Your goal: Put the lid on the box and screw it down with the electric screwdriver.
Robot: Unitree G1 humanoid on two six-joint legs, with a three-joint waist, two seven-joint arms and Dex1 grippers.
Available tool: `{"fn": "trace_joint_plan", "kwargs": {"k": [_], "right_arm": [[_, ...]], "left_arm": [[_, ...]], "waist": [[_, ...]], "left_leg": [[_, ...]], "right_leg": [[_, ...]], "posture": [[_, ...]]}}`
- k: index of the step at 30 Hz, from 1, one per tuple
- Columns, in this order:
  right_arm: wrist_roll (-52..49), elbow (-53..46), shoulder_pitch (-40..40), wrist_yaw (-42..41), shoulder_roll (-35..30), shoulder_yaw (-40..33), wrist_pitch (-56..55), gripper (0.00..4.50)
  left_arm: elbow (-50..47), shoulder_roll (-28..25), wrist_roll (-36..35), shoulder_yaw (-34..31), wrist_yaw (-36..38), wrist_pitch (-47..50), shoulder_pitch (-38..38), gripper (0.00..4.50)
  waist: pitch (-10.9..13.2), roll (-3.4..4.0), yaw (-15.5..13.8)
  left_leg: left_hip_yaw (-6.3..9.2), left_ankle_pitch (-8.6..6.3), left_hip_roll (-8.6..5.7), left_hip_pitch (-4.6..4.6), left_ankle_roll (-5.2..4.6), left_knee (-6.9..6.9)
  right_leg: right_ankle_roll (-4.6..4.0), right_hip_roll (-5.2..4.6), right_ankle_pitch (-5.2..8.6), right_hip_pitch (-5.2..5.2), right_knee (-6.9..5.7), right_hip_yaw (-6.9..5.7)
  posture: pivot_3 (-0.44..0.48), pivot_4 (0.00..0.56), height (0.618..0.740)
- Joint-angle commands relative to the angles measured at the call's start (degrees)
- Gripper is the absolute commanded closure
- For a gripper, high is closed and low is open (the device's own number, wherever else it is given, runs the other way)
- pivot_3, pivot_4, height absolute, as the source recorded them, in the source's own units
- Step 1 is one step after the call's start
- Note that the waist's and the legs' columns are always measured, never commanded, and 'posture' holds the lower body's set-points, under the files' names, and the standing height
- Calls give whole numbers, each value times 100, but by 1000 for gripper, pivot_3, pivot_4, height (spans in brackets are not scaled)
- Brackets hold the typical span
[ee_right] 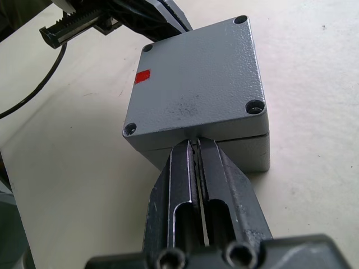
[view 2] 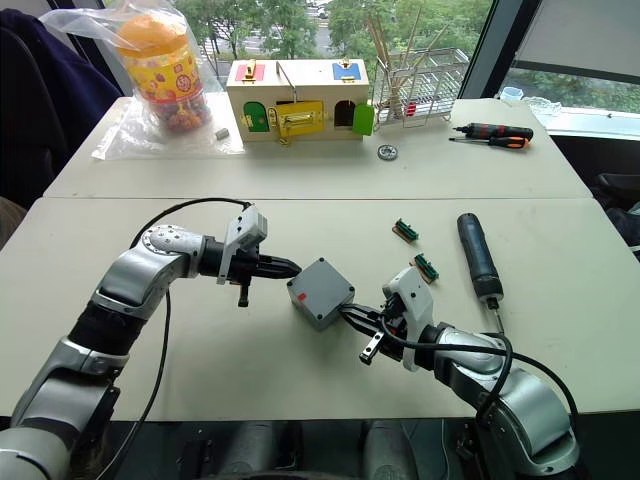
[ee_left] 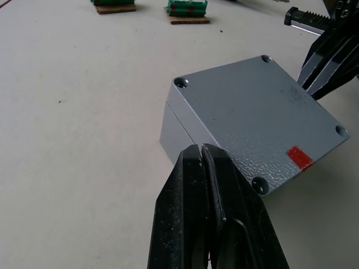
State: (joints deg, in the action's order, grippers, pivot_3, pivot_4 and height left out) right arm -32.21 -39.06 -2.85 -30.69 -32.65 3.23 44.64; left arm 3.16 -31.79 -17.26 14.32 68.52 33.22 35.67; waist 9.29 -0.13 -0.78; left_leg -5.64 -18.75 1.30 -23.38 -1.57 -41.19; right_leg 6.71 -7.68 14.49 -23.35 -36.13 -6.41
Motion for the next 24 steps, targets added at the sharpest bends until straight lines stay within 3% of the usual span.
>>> {"fn": "trace_joint_plan", "kwargs": {"k": [1, 13, 24], "right_arm": [[13, -86, 66, 23, 45, -40, -134, 4415], [39, -55, 100, -6, 37, -86, -140, 4415], [-94, -93, -59, -81, -45, -294, -93, 4415]], "left_arm": [[-276, 8, -86, 29, 70, -20, -27, 4500], [-422, -12, -79, 116, 94, 9, -126, 4500], [131, -9, 206, -17, -127, -325, 14, 4500]], "waist": [[0, 0, -1], [0, 0, 0], [0, 0, -3]], "left_leg": [[0, 0, 0, 0, 0, 0], [0, 0, 0, 0, 0, 0], [0, 0, 0, 0, 0, 0]], "right_leg": [[0, 0, 0, 0, 0, 0], [0, 0, 0, 0, 0, 0], [0, 0, 0, 0, 0, 0]], "posture": [[0, 150, 711], [0, 150, 711], [0, 150, 711]]}}
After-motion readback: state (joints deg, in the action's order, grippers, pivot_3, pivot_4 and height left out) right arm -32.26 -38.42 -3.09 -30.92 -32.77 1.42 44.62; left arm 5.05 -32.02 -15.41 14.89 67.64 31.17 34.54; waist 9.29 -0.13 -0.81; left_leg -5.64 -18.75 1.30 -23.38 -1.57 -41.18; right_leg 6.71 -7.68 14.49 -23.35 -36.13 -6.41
